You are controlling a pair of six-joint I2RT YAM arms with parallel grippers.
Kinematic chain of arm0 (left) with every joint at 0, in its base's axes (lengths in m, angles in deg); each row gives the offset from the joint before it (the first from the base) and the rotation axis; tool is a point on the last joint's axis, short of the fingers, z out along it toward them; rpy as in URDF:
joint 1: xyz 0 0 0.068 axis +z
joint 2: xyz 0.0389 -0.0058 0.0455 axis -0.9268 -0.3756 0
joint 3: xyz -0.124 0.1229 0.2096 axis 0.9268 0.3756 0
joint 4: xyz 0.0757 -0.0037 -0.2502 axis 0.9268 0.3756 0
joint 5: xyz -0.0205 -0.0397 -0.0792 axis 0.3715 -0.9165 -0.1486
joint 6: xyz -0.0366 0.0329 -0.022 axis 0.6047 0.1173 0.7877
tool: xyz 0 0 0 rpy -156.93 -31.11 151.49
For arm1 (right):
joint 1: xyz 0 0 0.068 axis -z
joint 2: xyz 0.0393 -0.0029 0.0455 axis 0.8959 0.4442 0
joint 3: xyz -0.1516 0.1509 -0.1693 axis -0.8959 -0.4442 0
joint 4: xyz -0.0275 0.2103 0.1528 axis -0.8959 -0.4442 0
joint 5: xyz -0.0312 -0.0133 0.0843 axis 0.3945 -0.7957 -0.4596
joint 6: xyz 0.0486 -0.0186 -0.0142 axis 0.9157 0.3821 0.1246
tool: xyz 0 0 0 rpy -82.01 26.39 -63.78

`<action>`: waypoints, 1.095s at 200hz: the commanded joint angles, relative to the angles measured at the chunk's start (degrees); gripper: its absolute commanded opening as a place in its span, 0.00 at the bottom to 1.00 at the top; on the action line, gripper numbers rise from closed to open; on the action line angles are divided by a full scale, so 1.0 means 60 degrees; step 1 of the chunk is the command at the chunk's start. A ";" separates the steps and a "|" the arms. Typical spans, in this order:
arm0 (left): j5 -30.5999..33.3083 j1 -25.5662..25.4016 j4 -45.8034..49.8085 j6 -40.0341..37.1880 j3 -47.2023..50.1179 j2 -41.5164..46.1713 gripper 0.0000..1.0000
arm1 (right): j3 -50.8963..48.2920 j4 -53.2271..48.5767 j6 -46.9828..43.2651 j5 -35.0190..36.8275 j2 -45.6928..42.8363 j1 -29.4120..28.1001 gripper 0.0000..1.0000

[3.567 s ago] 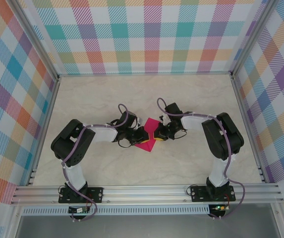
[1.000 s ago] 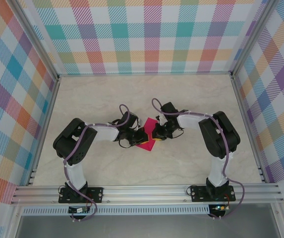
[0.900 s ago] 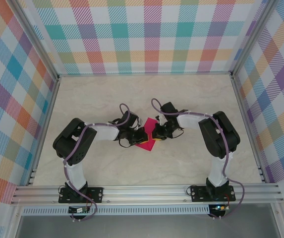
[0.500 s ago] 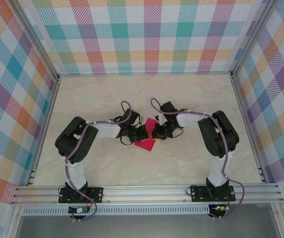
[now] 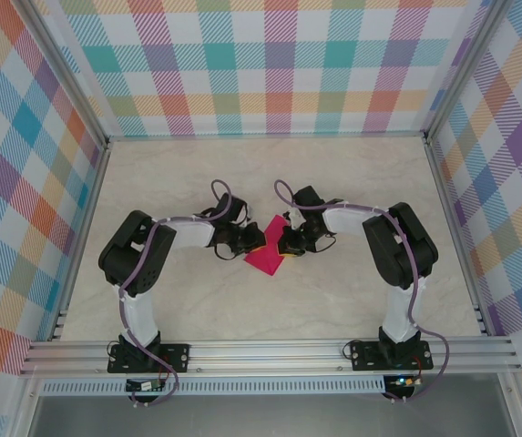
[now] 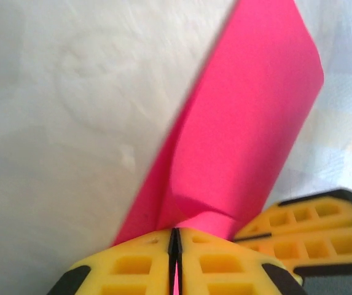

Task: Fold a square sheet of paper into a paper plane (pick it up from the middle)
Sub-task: Fold the triangle a second time at the center of the table.

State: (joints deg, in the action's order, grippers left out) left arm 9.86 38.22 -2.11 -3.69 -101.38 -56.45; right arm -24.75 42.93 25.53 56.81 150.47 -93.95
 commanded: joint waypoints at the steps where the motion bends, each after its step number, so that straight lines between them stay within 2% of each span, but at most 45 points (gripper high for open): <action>1: 0.1435 0.0568 0.0415 -0.0178 -0.0467 -0.0448 0.15 | -0.0392 -0.0938 -0.0272 0.1433 0.0744 0.0003 0.11; 37: 0.0982 0.0660 0.0528 -0.0581 -0.1061 -0.0347 0.14 | -0.0421 -0.0940 -0.0246 0.1477 0.0727 0.0004 0.11; 86: -0.0144 0.0408 -0.0479 -0.0623 -0.0086 0.0786 0.05 | -0.0450 -0.0894 -0.0211 0.1426 0.0771 0.0010 0.11; 125: -0.0826 -0.0148 -0.0697 -0.0667 0.0005 0.0323 0.01 | -0.0407 -0.0932 -0.0222 0.1426 0.0850 0.0014 0.11; 187: -0.0410 -0.0306 -0.0103 -0.0757 -0.0484 -0.0516 0.00 | -0.0262 -0.1055 -0.0224 0.1449 0.0963 0.0008 0.11; 219: 0.0649 -0.0209 0.0372 -0.0854 -0.0561 -0.0569 0.00 | -0.0245 -0.1126 -0.0240 0.1507 0.0978 0.0002 0.10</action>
State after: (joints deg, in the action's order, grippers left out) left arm 7.37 36.60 -3.61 -7.08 -103.50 -58.61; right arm -23.70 41.79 25.51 56.77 151.12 -93.95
